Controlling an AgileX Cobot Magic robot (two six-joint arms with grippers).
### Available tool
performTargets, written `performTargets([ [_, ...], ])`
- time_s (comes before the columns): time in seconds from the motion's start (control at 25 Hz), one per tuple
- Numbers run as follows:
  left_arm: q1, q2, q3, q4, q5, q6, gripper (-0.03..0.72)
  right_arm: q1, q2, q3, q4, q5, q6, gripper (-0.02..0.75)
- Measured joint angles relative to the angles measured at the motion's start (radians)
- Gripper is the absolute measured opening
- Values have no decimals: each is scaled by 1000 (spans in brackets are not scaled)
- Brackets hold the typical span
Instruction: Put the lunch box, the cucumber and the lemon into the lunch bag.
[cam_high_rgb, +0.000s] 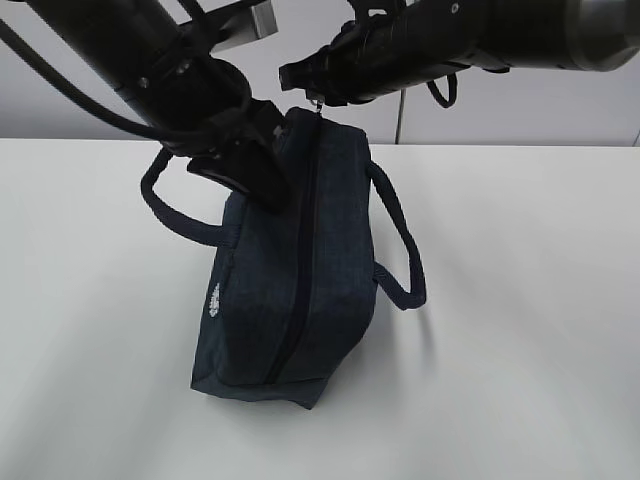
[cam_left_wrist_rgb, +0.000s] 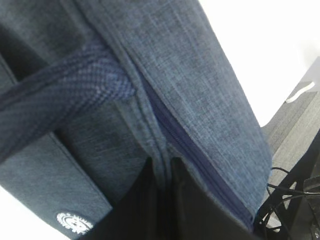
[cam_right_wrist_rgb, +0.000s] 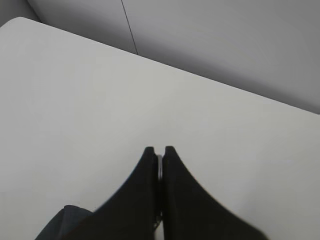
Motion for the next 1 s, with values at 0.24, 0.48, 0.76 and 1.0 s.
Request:
performTargets([
  [0.24,-17,-37,0,15,14,-2,-9,0,0,0,2,-6,-18,0],
  [0.48,-17,-78,0,26,26,-19,-9,0,0,0,4,-25,-18,0],
  [0.76,-17,-98,0,26,28,-27,-9,0,0,-2,4,-42,-18,0],
  [1.0,-17,-110,0,-5,27,-29,-8,-2,0,-2,13,-44,-18,0],
])
